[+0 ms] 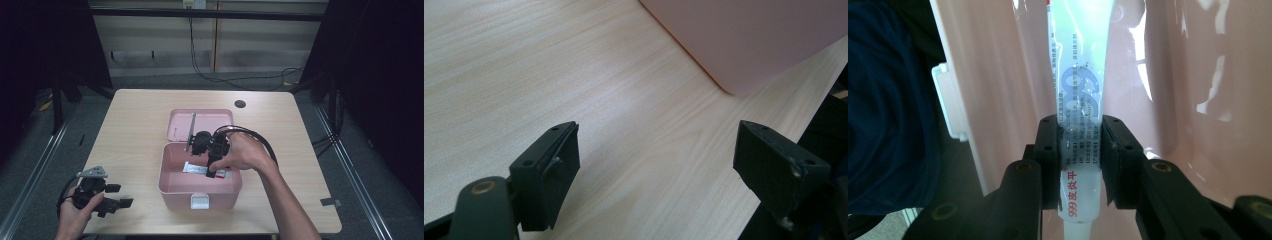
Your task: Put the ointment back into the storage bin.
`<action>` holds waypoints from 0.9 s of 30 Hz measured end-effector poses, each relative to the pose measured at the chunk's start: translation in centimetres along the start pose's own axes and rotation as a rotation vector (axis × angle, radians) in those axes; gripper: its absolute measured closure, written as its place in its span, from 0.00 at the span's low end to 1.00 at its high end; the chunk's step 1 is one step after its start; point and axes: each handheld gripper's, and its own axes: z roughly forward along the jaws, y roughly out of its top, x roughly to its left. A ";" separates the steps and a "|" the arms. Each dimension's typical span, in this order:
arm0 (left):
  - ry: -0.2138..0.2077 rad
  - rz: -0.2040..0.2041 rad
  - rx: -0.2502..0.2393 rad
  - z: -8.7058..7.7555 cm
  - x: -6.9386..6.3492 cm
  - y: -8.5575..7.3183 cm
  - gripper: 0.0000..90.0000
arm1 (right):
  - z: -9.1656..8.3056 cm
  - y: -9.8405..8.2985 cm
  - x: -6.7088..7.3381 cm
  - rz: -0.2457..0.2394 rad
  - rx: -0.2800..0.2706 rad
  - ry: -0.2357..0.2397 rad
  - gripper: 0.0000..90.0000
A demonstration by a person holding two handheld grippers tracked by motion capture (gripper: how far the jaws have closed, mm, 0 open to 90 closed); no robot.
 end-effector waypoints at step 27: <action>0.005 -0.003 -0.001 0.1 0.0 0.0 0.21 | 4.1 2.0 0.2 -0.062 0.024 0.074 0.79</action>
